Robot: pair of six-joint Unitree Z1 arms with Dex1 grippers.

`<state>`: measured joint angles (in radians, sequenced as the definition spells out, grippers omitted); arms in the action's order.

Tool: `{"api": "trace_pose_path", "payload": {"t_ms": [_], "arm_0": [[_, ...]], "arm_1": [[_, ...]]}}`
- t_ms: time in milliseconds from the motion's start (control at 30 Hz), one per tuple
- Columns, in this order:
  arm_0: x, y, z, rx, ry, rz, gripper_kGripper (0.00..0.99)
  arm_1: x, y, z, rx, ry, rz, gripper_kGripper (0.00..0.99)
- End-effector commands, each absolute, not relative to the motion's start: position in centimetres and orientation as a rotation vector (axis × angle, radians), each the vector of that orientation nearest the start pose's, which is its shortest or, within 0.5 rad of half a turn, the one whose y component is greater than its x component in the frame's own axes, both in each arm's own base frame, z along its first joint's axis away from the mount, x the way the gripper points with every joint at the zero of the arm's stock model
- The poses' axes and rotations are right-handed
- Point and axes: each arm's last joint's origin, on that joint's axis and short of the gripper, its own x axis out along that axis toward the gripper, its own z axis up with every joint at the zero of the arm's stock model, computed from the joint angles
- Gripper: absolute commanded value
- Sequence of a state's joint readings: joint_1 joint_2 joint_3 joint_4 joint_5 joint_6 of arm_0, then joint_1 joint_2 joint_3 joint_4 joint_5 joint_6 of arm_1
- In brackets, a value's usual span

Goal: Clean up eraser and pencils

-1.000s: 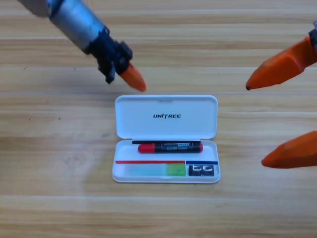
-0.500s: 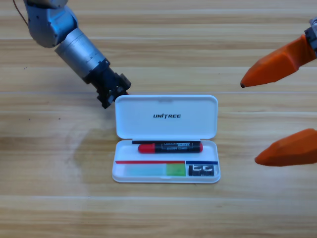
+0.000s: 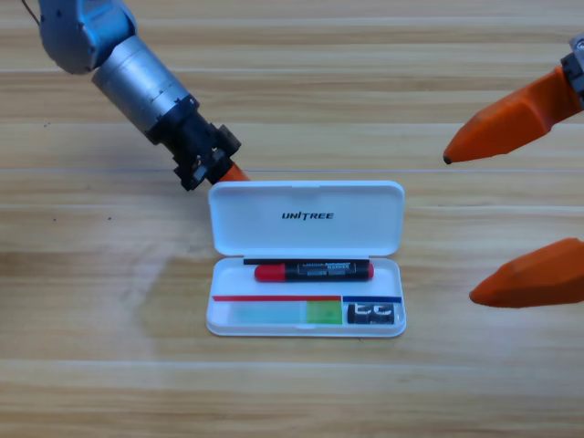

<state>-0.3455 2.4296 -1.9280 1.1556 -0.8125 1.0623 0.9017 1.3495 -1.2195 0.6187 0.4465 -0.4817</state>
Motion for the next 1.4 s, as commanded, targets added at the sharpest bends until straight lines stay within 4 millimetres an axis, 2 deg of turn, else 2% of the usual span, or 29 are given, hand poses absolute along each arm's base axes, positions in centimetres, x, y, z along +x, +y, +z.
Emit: {"api": "trace_pose_path", "payload": {"t_ms": [33, 367, 733, 1100, 1400], "arm_0": [[40.8, -21.7, 17.6, 0.337, 1.029, -1.679, 0.0], [38.9, -23.1, 16.4, 0.393, 1.065, -1.713, 0.0], [36.2, -24.3, 18.2, 0.579, 1.054, -1.651, 0.0], [32.8, -25.1, 17.1, 0.738, 1.064, -1.612, 0.0], [31.2, -25.6, 16.8, 0.814, 1.05, -1.583, 0.0]], "arm_1": [[13.0, 19.3, 38.6, -0.55, 0.494, 1.454, 0.989], [13.0, 19.3, 38.6, -0.547, 0.496, 1.453, 0.989], [13.2, 19.6, 38.4, -0.545, 0.509, 1.453, 0.989], [13.3, 19.7, 38.3, -0.545, 0.514, 1.452, 0.989], [13.3, 19.7, 38.3, -0.544, 0.516, 1.452, 0.989]]}}
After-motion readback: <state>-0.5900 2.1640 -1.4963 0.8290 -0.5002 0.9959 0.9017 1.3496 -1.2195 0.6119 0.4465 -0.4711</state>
